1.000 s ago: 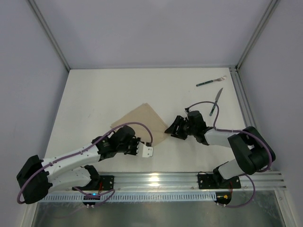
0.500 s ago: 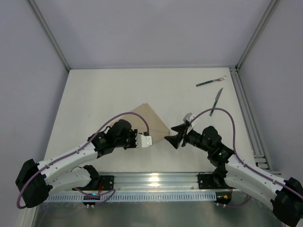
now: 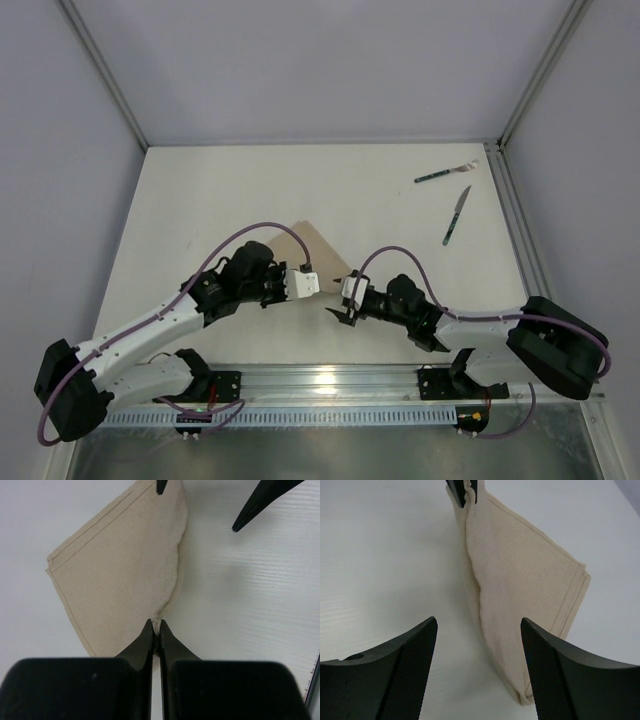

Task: Fold the napkin into a case and place the utensils inside
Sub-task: Pick up the upper triangle-folded napkin from the center of the board.

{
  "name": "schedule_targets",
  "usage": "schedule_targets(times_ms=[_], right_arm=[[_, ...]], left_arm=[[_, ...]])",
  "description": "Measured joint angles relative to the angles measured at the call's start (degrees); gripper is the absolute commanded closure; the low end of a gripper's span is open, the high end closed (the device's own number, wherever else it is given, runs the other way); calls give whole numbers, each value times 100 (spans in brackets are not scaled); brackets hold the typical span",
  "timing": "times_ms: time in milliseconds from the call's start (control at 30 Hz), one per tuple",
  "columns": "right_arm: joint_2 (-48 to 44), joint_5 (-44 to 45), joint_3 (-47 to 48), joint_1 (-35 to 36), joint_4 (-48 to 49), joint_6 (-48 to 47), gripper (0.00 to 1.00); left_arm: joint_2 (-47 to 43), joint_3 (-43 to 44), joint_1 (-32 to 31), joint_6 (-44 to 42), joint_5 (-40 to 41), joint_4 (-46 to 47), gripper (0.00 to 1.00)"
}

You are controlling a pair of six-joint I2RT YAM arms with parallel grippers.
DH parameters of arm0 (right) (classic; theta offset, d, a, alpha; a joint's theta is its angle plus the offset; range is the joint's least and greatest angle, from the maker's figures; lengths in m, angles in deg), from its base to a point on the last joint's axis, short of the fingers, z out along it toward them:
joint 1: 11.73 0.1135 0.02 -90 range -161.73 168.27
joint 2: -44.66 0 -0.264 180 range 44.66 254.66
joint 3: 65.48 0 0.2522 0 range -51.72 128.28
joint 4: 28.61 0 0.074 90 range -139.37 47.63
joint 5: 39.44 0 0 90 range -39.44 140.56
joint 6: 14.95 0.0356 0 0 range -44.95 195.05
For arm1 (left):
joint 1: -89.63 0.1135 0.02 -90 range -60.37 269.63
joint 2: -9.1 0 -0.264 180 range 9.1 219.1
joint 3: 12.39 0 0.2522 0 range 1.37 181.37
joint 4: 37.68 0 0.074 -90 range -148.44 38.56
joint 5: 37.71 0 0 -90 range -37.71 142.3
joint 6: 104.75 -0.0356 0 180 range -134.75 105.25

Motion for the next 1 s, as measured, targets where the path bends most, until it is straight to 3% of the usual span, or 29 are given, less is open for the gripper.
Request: schedule_targets(times_ms=[167,433,567,700,1000], right_arm=[[911,-15,396,4,627,-280,28],[1709,-133,592,157,846,-426,30],[2090,28,614,286,1060,-426,39],[2496,411,627,328,1388,-391,60],[2719,1106,710,323,1655,-348,61]], left_arm=[[11,15,17,4,-63,-66,100],[20,140,39,48,-142,-127,100],[20,179,63,85,-166,-157,100],[20,190,92,144,-203,-212,100],[17,205,168,155,-304,-315,100]])
